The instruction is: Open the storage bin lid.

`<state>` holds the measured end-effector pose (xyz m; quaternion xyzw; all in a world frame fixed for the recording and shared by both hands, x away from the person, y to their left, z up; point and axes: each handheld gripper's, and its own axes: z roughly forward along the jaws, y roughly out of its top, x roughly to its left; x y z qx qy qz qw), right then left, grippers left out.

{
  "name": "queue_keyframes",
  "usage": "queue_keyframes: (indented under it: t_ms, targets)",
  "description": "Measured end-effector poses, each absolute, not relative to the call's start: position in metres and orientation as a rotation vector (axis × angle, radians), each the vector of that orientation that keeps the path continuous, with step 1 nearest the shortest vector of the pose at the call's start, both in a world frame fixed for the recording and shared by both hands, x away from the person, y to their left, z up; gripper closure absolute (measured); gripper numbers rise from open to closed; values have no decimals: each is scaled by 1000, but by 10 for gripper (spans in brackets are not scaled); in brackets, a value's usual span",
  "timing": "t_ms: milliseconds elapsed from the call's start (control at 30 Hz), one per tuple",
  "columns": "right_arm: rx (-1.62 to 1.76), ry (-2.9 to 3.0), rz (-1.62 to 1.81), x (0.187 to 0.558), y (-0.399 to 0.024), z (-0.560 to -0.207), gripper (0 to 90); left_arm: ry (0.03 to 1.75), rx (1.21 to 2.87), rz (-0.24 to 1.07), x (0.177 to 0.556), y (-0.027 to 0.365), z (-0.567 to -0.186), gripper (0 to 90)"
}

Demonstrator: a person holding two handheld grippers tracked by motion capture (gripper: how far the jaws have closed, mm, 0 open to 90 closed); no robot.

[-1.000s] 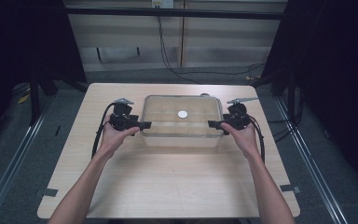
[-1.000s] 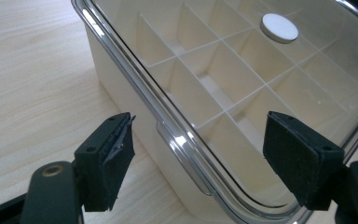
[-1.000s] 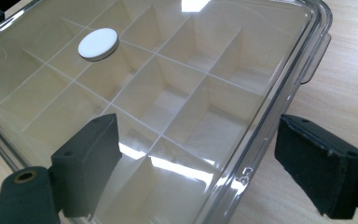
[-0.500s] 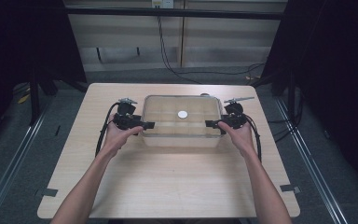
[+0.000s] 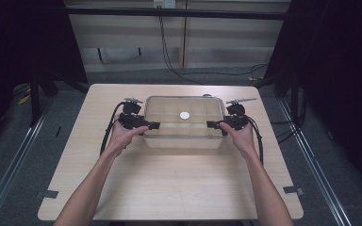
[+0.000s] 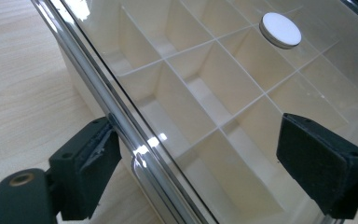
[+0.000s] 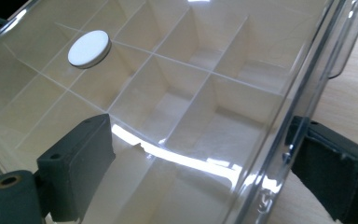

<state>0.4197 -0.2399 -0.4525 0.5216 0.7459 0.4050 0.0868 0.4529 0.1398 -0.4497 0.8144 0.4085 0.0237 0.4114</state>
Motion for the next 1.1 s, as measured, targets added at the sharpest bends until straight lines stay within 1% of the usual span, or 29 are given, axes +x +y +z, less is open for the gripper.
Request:
queue_keyframes:
  t_ms: [133, 333, 433, 467, 500, 667, 967, 1100]
  targets:
    - [1571, 2202, 1187, 420, -237, -452, 73, 1037, 2047, 70, 452, 137, -450, 95]
    - [1572, 2202, 1195, 421, -237, -453, 73, 1046, 2025, 26, 456, 139, -455, 74]
    - [1572, 2202, 1190, 421, -237, -452, 74, 1051, 2026, 63, 454, 136, -453, 75]
    - [1571, 2205, 1192, 421, -237, -452, 75, 1053, 2028, 91, 453, 136, -451, 87]
    - [1571, 2206, 1192, 421, -237, -452, 75, 1069, 2017, 95, 453, 137, -450, 120]
    - [1571, 2186, 1199, 419, -237, -452, 80, 1056, 1978, 71, 454, 147, -452, 220]
    - [1539, 2136, 1166, 416, -234, -449, 88, 1052, 1957, 100, 449, 148, -453, 226]
    - [1524, 2120, 1180, 415, -235, -447, 120, 1043, 1951, 128, 447, 149, -449, 242]
